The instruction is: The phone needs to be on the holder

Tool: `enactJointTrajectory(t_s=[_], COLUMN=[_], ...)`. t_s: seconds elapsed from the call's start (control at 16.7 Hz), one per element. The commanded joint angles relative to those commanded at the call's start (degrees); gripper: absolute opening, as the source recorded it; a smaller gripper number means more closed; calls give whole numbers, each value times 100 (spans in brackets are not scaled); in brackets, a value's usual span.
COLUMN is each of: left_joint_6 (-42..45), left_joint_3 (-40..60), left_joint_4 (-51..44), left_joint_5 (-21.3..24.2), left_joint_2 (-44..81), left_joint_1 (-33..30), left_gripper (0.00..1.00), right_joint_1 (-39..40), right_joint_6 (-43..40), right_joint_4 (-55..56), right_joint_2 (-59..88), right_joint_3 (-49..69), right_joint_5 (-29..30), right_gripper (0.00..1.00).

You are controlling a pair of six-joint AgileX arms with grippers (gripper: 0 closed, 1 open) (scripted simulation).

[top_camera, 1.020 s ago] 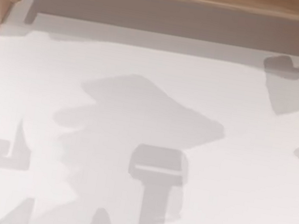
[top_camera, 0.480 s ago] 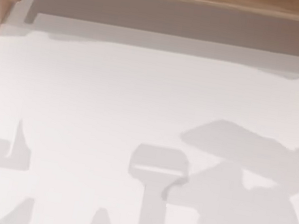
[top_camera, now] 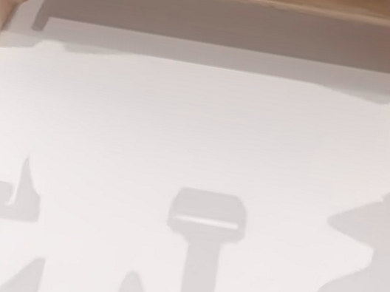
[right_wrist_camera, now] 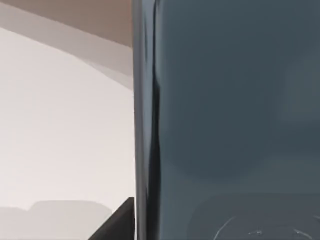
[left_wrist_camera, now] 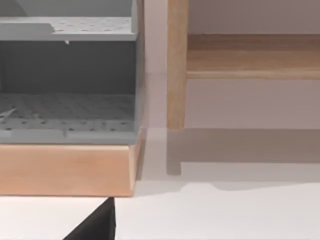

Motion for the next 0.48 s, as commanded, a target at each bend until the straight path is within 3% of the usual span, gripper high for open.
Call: enactJointTrajectory(t_s=[0.48], left_joint_6=[0], left_joint_3=[0], left_joint_4=[0], left_joint_5=[0], left_joint_2=[0], left_joint_1=[0], left_gripper=[100], right_joint_1=[-7], right_joint_6=[-11], right_joint_4=[36], right_joint_2=[8], right_joint_3=[-54], right_joint_5=[26], right_gripper=[0])
